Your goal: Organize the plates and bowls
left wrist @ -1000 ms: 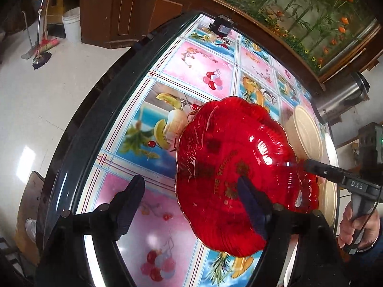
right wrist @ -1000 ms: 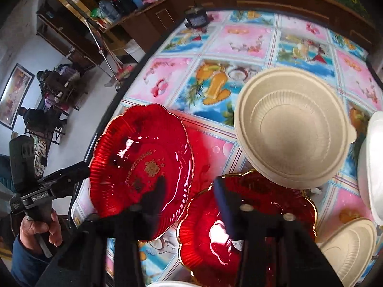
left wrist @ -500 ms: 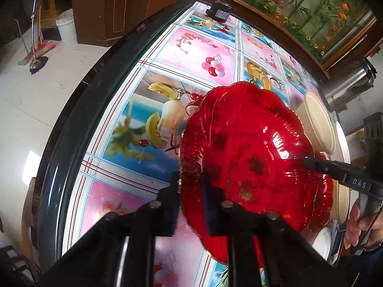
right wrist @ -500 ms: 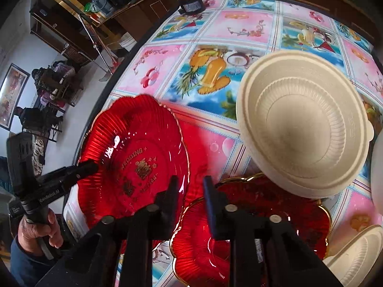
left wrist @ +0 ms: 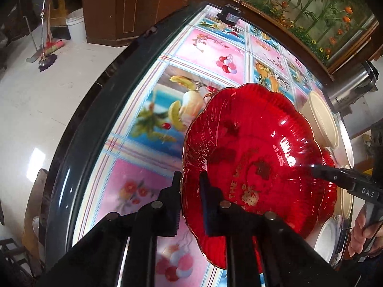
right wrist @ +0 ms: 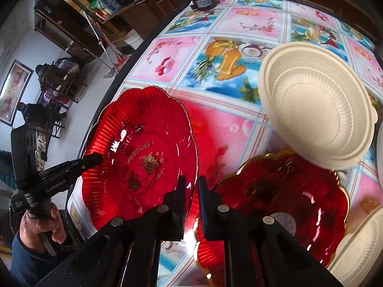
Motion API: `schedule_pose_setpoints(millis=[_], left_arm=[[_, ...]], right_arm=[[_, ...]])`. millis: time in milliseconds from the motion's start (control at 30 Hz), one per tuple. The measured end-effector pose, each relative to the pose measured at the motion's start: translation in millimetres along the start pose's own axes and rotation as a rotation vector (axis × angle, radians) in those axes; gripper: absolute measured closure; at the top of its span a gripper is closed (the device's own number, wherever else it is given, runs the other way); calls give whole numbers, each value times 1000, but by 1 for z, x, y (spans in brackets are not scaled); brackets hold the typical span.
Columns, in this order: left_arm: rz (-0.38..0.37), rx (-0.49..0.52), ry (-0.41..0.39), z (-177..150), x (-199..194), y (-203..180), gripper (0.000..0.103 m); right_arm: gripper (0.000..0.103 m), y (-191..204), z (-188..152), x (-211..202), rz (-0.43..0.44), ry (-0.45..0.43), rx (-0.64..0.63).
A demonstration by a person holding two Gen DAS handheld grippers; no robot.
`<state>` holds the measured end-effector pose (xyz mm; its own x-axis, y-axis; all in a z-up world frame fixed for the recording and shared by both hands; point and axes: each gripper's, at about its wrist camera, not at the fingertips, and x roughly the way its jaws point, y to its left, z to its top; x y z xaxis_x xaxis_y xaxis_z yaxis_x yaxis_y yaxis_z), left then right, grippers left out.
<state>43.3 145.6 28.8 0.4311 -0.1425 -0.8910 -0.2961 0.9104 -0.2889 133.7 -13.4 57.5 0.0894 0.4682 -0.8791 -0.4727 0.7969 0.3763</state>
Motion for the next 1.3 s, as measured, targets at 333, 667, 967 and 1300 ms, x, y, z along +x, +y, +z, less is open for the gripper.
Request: schedule_pose_setpoints(millis=[333,667,967,1300], left_arm=[[21,-16,-6,-32,-21,13,90],[26,-34,-5,-76,-39,23,87],[23,-49,-5,-104,-48,24,87],[9,-31,-7,-118,-52,10,87]], right_arm=[[92,19,-24,-1,51,32,6],[92,33,-65,0,88,73,2],[91,42,-98,-4,110,92,-9],[91,35,-119,-10,106,96,17]])
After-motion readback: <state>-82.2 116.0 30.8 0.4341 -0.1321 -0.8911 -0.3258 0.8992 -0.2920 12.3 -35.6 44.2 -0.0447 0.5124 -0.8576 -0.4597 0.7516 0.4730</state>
